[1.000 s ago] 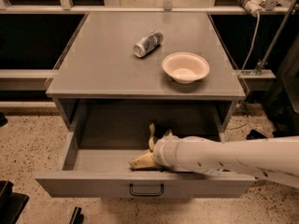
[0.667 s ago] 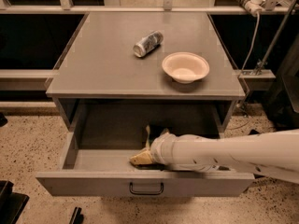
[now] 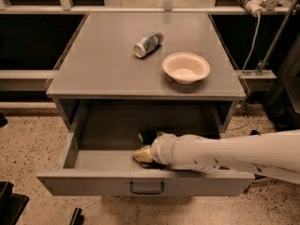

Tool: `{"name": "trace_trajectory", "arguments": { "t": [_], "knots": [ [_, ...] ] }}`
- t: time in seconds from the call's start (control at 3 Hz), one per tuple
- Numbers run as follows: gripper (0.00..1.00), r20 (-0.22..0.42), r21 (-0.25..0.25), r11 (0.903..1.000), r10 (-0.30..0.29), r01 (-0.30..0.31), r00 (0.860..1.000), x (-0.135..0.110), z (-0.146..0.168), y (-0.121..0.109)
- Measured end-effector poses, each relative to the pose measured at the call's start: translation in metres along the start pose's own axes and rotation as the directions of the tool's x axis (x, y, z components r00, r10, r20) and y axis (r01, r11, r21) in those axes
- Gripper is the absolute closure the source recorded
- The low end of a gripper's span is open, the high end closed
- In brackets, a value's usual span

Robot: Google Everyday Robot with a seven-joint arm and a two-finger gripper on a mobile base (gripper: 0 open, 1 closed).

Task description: Pick sponge from top drawer and place on counter

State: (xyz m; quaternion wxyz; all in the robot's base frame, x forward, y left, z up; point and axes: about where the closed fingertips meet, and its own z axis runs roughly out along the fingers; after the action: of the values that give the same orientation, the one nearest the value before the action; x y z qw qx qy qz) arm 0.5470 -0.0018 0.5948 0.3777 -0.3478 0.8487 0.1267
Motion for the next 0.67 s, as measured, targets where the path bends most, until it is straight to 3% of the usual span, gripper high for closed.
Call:
{"name": "trace_trajectory", "arguments": {
  "t": [0.33, 0.67],
  "knots": [
    [0.85, 0.0, 0.0, 1.0, 0.0, 0.0, 1.0, 0.0, 0.0, 0.0],
    [1.0, 0.0, 0.0, 1.0, 0.0, 0.0, 1.0, 0.0, 0.0, 0.0]
  ]
}}
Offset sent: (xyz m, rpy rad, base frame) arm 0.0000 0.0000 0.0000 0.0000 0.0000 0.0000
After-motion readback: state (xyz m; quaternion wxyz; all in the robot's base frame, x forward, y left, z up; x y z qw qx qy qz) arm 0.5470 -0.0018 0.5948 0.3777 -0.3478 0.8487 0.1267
